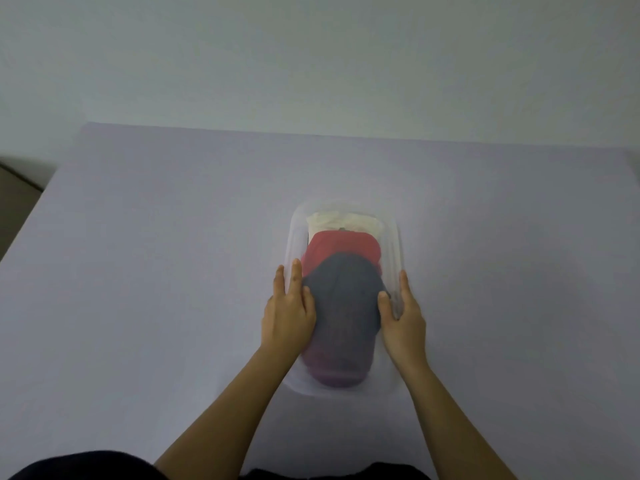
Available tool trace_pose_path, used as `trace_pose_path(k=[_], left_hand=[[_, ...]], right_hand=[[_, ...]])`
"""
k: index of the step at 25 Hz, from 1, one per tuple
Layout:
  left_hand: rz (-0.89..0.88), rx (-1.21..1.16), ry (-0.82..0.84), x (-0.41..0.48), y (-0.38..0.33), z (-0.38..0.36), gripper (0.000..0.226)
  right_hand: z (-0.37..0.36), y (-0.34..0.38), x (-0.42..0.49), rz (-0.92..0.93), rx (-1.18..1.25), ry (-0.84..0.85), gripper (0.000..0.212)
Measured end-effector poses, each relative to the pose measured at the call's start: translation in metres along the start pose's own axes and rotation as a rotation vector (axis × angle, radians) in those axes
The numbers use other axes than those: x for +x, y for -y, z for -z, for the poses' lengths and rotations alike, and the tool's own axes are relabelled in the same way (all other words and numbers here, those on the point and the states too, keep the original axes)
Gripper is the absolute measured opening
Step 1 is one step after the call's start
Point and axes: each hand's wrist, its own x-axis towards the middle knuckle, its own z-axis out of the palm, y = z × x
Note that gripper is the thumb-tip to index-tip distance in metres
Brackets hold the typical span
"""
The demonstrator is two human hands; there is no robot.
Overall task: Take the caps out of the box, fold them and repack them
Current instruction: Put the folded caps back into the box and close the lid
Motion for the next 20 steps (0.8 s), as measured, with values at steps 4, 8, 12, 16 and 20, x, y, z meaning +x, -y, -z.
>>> trace_pose_path(k=[4, 8, 12, 16, 20], left_hand=[[-0.012, 0.001, 0.008, 0.005, -0.005, 0.007, 0.052], [-0.054, -0.121, -0.006, 0.01, -0.004, 0.022, 0.047], [-0.021, 0.041, 0.005, 0.027, -0.011, 0.022, 0.036], [-0.19, 0.169, 0.098, 0.072, -0.029, 0.023, 0.059], [-0.202, 0.271, 0.158, 0.103, -0.031, 0.016, 0.057]], right_hand=[[0.006, 0.006, 0.004, 0.036, -0.032, -0.006, 0.059], [0.007, 0.012, 0.01, 0.018, -0.092, -0.004, 0.058], [0.002, 0.011, 0.017, 0.106, -0.463, -0.032, 0.068], [-0.004, 0.037, 0.051, 0.389, -0.639, 0.008, 0.06], [-0.013, 0.047, 0.082, 0.323, -0.694, 0.071, 0.059]])
